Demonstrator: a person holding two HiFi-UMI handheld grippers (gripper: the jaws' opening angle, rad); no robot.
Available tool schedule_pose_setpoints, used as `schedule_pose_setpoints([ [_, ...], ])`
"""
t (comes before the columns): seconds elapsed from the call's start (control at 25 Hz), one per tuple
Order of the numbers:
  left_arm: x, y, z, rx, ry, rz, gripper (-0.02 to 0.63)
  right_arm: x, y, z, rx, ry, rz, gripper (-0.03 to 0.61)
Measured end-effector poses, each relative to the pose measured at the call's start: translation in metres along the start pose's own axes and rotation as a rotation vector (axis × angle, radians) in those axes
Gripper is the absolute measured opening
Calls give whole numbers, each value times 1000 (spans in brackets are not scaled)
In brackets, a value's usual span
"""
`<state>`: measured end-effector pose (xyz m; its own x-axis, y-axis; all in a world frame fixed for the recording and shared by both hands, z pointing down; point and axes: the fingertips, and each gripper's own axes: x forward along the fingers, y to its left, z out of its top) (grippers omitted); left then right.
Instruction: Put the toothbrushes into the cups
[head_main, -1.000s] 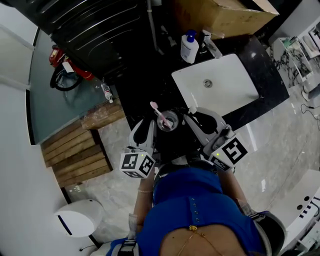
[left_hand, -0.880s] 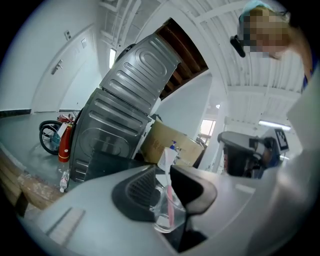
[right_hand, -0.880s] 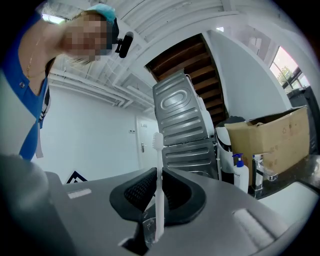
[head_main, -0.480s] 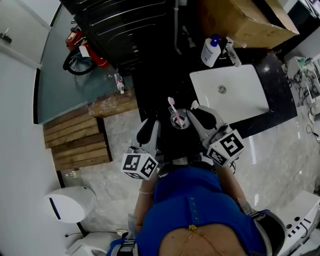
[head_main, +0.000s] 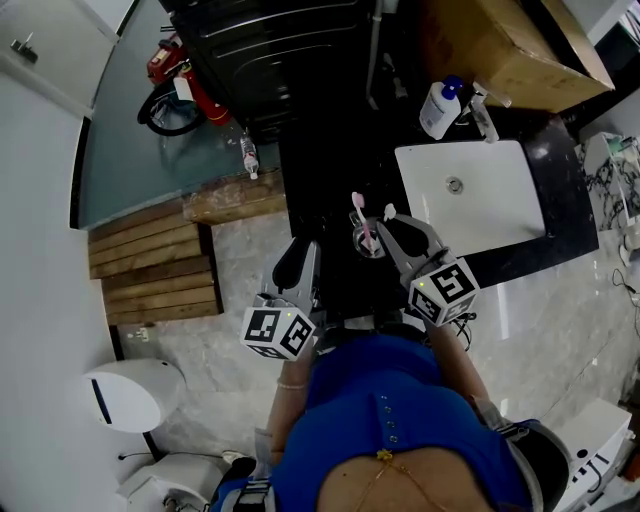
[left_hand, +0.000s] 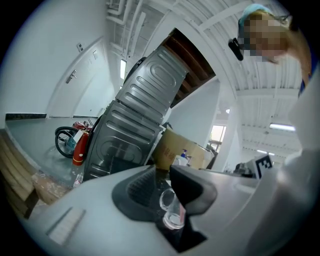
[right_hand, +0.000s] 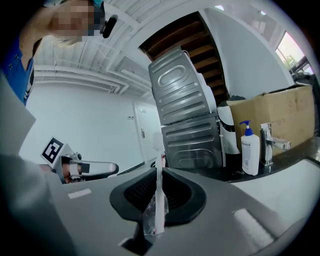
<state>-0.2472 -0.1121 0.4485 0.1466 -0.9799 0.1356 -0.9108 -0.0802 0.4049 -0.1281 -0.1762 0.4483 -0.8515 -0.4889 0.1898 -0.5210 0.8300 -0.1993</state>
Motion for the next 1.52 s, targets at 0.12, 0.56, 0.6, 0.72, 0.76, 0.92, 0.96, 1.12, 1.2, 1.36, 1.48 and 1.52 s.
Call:
schedule_pose_setpoints([
  [0.12,-1,1,0,-2,-1,7,84,1,-6,-9,40,13,-12,38],
  [0.56,0,-2,-2,-7,4,3,83,2,-14,-34,43,62,-61,40],
  [0.6,0,-3,-2,-7,4,1,83,3,-15,-35,43,59,-64,40],
  [0.72,1,-3,-1,-10,-2,0,81,5,-20,-36,27,60,-80,41],
  [0.76,1,-3,-1,-12,-5,-1,81,6,-21,-36,18,61,-86,41],
  [0.92,0,-3,1,-19,-14,-6,80,10,-24,-38,-10,65,-88,46],
  [0.96,0,-3,2,-19,-15,-6,78,11,-25,-38,-18,66,-85,46],
  [1.12,-1,-2,2,-19,-14,-4,77,15,-23,-39,-53,80,-86,52],
  [1.2,-1,-2,2,-21,-14,-5,77,17,-22,-42,-77,98,-87,55],
  [1.36,-2,-2,2,-28,-13,-7,74,18,-21,-43,-109,113,-90,60],
  [1.48,-2,-2,1,-29,-12,-8,74,18,-20,-43,-106,116,-86,72],
  [1.52,-3,-2,1,-29,-11,-8,72,18,-19,-44,-106,117,-84,77],
])
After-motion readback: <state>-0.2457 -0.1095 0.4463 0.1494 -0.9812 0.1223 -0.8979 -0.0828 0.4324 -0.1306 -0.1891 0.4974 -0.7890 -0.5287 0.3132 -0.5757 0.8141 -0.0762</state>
